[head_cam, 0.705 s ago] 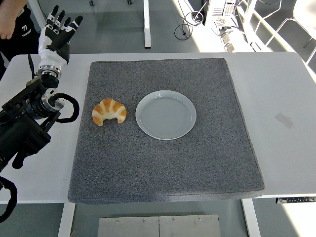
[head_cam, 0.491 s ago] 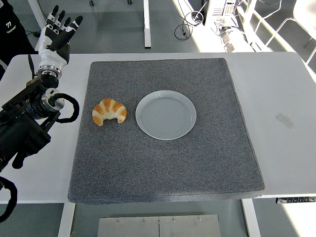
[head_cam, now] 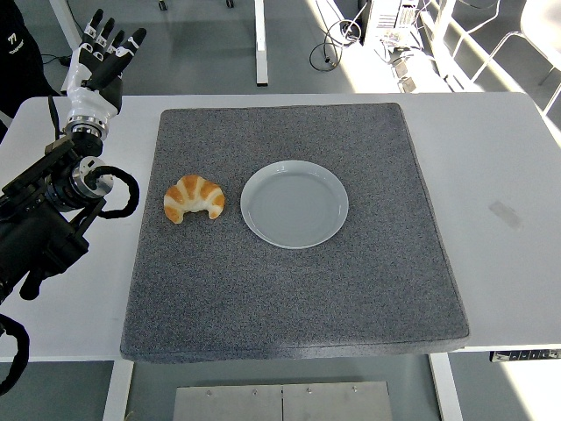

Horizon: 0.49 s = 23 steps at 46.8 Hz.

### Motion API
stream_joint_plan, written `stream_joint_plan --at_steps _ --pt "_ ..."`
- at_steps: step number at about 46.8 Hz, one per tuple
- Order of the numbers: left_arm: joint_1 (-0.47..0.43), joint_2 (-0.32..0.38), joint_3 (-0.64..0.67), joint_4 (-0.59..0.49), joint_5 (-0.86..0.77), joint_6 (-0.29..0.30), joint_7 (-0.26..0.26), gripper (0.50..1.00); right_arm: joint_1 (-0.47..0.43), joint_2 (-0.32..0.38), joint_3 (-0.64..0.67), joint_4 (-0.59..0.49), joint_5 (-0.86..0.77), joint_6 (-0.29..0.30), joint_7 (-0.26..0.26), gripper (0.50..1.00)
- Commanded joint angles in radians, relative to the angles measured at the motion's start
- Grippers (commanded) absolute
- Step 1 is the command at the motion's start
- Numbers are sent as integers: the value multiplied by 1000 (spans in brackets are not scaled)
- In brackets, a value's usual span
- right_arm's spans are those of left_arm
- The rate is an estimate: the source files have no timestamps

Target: Place the bread on the plate

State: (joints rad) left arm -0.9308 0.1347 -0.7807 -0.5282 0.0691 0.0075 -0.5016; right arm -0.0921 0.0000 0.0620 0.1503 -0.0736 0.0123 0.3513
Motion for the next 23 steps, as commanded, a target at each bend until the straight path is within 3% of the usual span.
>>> stream_joint_plan --at_steps 1,23 --pt "-5 2 12 0 0 0 0 974 0 0 1 0 0 0 0 1000" --pt "-3 -1 23 -3 -2 0 -3 974 0 0 -1 0 0 0 0 1000"
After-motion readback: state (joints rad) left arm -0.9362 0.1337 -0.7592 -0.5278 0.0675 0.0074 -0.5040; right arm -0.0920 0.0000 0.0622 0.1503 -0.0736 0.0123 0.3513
